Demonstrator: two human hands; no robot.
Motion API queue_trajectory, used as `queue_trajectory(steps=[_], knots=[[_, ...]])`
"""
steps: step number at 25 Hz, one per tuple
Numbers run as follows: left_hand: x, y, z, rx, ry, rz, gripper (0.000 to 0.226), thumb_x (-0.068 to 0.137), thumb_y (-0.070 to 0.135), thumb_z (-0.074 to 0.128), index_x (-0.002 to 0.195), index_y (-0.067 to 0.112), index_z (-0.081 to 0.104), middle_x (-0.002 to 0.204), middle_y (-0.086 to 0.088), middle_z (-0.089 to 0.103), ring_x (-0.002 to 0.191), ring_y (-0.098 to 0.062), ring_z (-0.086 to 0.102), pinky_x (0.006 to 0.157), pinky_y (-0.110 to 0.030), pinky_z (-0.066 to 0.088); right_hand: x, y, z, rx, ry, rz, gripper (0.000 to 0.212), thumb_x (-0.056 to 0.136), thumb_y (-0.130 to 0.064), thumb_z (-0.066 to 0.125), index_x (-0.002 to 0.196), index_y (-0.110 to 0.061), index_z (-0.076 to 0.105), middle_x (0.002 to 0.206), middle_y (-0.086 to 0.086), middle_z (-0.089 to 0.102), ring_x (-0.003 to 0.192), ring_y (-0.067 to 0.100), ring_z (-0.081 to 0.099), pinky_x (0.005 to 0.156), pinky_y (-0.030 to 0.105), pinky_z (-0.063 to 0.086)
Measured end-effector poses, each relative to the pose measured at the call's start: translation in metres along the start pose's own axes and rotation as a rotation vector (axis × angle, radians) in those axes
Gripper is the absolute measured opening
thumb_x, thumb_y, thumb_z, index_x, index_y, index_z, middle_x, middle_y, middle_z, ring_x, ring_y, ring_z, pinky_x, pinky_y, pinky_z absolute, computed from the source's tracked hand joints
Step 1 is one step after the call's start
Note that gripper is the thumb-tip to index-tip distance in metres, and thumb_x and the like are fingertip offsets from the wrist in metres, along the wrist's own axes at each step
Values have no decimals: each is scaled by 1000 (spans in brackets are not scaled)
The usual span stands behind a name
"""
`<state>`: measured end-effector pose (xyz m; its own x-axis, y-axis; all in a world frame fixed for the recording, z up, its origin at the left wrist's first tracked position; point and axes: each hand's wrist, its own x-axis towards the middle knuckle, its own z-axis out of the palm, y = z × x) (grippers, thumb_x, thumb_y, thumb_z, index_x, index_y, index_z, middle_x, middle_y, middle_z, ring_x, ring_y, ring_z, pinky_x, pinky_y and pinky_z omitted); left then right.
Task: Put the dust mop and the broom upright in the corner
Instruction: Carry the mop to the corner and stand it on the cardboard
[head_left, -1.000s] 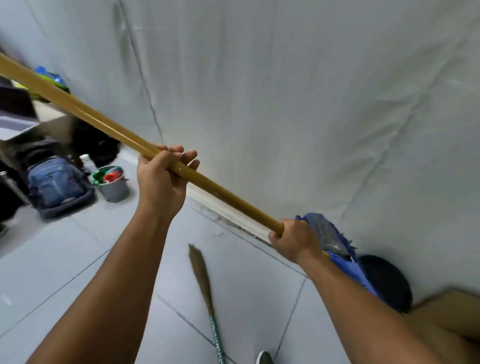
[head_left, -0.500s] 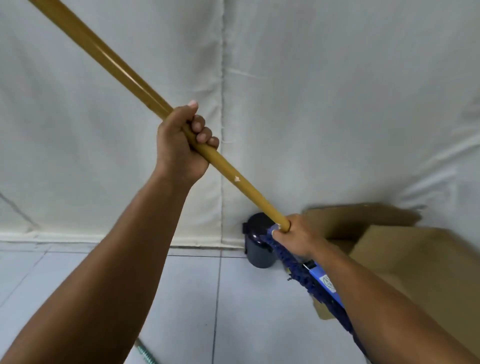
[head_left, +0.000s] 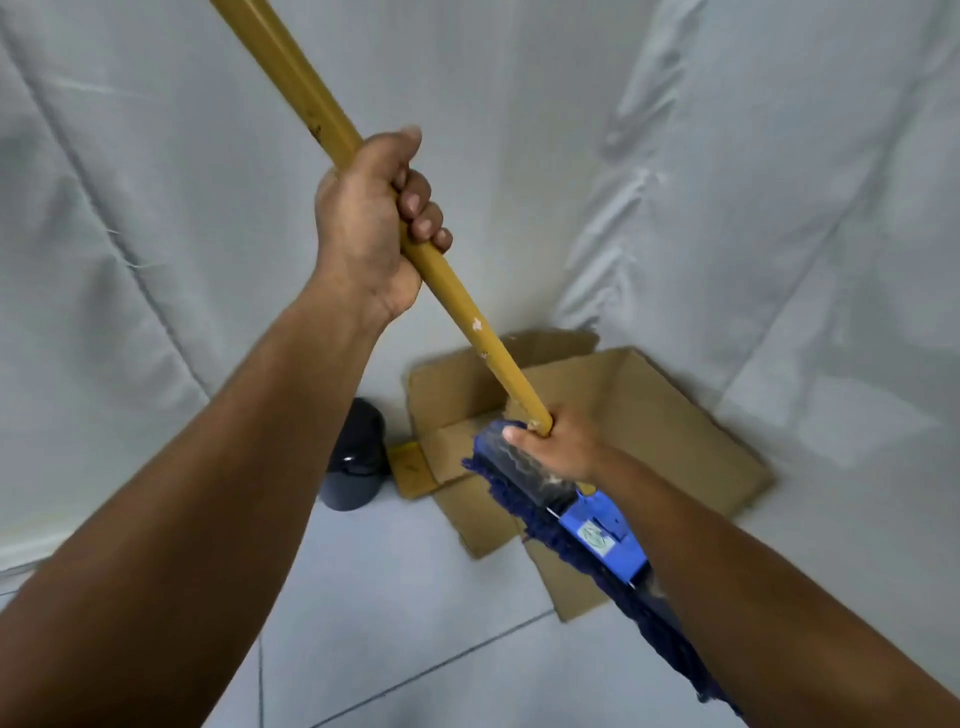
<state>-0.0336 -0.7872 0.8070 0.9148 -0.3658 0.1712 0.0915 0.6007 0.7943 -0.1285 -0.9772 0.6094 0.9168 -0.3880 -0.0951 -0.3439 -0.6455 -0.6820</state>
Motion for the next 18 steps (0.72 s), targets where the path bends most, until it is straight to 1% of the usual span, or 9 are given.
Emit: queue_trajectory(steps=[2, 4, 7, 8, 10, 12, 14, 16, 18], knots=[[5, -26, 38, 55, -61, -24, 35, 86, 21, 61, 56, 19, 43, 47, 1, 39, 42, -16, 38, 50, -29, 41, -5, 26, -27, -32, -2, 24, 35, 77, -48, 70, 61, -27, 47, 58, -6, 57, 56, 13, 58, 57, 29, 47], [11, -58, 76, 131, -148, -51, 32, 87, 23, 62, 61, 17, 45, 49, 1, 43, 44, -16, 42, 54, -32, 43, -7, 52, -54, -102, 23, 40, 32, 78, -42, 73, 67, -23, 49, 59, -6, 57, 57, 12, 57, 56, 28, 43], [21, -104, 126, 243, -306, -112, 26, 90, 30, 63, 73, 15, 49, 52, 1, 48, 50, -16, 49, 59, -34, 49, -7, 97, -81, -137, 99, 187, 31, 72, -35, 79, 77, -19, 52, 66, -3, 60, 60, 14, 58, 52, 28, 40], [28, -118, 140, 288, -367, -144, 24, 90, 31, 63, 77, 14, 51, 53, 1, 51, 53, -17, 53, 63, -35, 53, -5, 112, -88, -131, 127, 248, 34, 70, -34, 81, 77, -20, 51, 67, -2, 61, 59, 14, 58, 50, 28, 38], [45, -144, 165, 376, -501, -225, 21, 90, 31, 63, 86, 12, 54, 57, 0, 57, 61, -20, 62, 77, -40, 59, 5, 139, -102, -148, 175, 318, 38, 66, -34, 84, 74, -23, 48, 71, -1, 61, 65, 17, 59, 51, 28, 38], [68, -170, 184, 461, -620, -294, 20, 92, 29, 62, 93, 10, 55, 65, -2, 62, 73, -23, 69, 86, -44, 58, 22, 166, -111, -154, 215, 350, 39, 66, -34, 83, 68, -26, 46, 70, -2, 60, 67, 18, 59, 50, 28, 38], [95, -197, 199, 564, -703, -311, 25, 92, 31, 60, 103, 8, 56, 81, -5, 67, 84, -23, 73, 87, -44, 58, 44, 192, -114, -115, 263, 387, 37, 67, -33, 83, 65, -27, 46, 64, -4, 60, 62, 14, 58, 48, 27, 38], [130, -219, 214, 684, -764, -298, 30, 93, 30, 59, 111, 6, 56, 96, -8, 70, 91, -20, 73, 85, -43, 58, 76, 221, -118, -65, 319, 430, 33, 67, -32, 82, 65, -26, 49, 62, -4, 61, 58, 12, 58, 47, 27, 40], [163, -231, 226, 779, -797, -264, 29, 93, 27, 60, 113, 6, 57, 101, -8, 70, 92, -15, 71, 81, -39, 59, 105, 241, -120, -46, 346, 497, 33, 69, -32, 81, 65, -27, 49, 62, -5, 60, 58, 11, 57, 47, 27, 39]])
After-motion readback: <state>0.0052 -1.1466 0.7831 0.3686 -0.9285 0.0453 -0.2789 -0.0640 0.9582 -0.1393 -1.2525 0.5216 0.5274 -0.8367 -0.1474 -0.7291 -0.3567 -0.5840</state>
